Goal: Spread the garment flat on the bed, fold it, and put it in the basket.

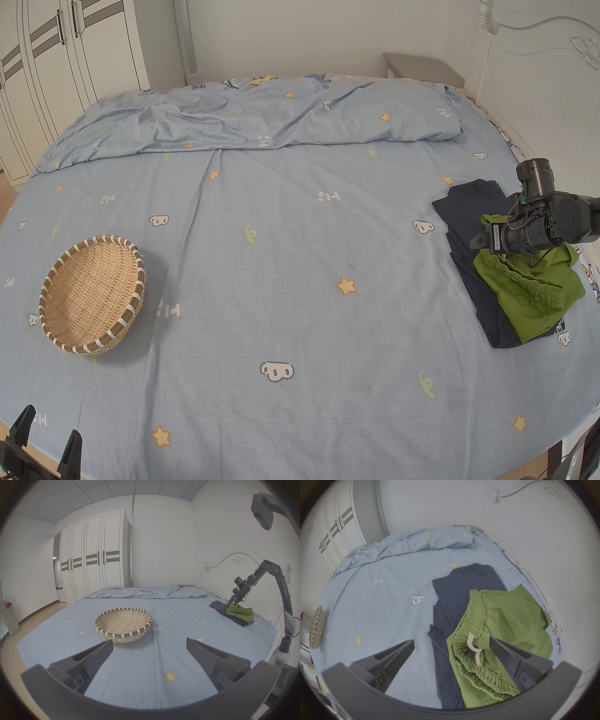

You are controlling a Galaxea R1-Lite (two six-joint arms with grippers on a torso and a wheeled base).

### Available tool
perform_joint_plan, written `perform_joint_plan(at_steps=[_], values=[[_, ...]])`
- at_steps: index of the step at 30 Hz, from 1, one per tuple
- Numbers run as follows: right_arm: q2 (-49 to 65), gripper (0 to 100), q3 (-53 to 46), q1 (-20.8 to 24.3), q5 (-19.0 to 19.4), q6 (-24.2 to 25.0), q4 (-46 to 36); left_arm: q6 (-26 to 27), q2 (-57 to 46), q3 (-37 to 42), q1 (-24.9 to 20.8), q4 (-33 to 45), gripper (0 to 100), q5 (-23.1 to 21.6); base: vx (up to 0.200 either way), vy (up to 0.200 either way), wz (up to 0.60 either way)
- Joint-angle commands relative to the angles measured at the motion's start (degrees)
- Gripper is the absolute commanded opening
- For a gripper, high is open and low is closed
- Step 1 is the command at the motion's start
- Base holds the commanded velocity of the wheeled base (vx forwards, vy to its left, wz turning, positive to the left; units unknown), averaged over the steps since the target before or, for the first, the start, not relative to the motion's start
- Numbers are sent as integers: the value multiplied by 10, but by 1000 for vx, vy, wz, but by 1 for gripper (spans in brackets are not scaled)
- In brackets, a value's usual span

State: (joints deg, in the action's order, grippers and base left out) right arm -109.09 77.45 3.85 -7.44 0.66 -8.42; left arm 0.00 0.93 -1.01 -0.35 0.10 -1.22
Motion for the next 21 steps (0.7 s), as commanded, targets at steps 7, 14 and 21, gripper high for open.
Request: perform_joint_plan(at_steps=[7, 14, 21], values=[[-10, 100, -5, -3, -35, 0, -1, 0, -9, 9, 0, 0, 100, 0, 0, 0, 0], [-22, 0, -9, -7, -35, 0, 0, 0, -9, 9, 0, 0, 100, 0, 0, 0, 0], [-35, 0, -3, -2, -34, 0, 1, 0, -9, 9, 0, 0, 100, 0, 0, 0, 0]])
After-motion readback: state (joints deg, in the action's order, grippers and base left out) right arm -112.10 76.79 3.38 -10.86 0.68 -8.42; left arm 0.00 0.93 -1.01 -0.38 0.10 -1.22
